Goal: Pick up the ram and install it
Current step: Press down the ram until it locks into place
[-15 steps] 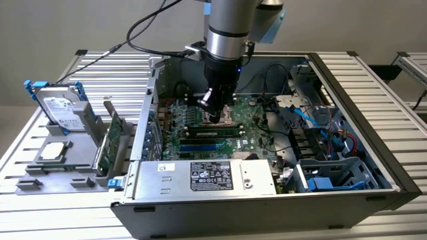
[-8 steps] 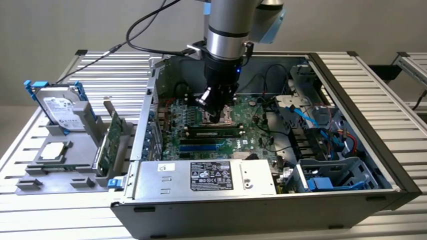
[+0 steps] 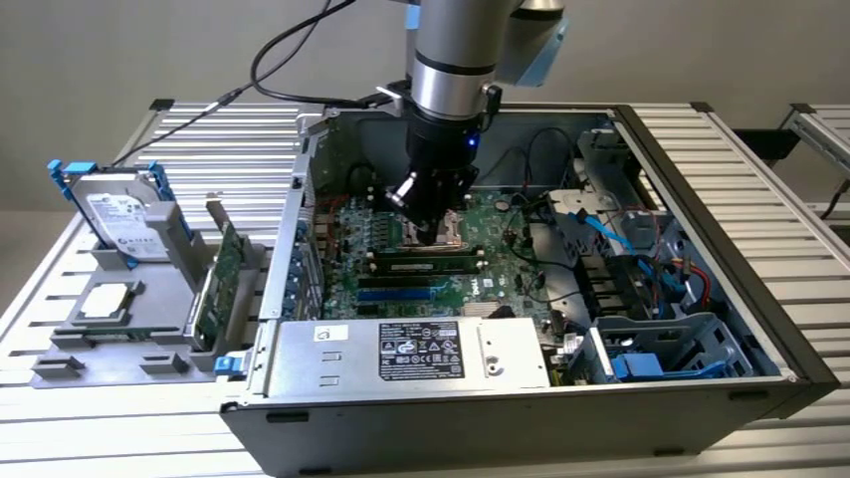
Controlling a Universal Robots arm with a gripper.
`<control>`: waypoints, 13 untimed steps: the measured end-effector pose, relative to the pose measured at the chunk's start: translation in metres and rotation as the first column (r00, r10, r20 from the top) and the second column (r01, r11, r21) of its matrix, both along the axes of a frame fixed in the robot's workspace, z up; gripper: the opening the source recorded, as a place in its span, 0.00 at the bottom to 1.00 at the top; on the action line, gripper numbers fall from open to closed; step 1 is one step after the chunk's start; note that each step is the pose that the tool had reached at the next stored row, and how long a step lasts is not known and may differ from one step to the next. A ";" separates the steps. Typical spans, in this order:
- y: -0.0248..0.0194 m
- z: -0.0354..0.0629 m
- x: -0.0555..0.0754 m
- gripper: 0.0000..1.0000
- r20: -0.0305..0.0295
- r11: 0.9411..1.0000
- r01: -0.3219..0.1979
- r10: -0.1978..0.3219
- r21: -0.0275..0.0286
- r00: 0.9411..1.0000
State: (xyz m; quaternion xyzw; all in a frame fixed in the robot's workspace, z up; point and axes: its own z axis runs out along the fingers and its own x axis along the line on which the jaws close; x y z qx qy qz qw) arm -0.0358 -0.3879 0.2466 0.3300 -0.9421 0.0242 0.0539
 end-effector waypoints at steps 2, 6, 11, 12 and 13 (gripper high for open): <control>0.0000 0.0000 0.000 0.11 0.001 1.000 0.027 -0.027 0.000 1.000; 0.0000 0.0000 0.000 0.11 0.002 0.997 0.083 -0.083 0.000 0.997; 0.0000 0.0000 0.000 0.11 0.003 0.988 0.155 -0.155 0.000 0.988; 0.0000 0.0000 0.000 0.11 0.003 0.985 0.170 -0.170 0.000 0.985; 0.0000 0.0000 0.000 0.11 0.003 0.983 0.185 -0.185 0.000 0.983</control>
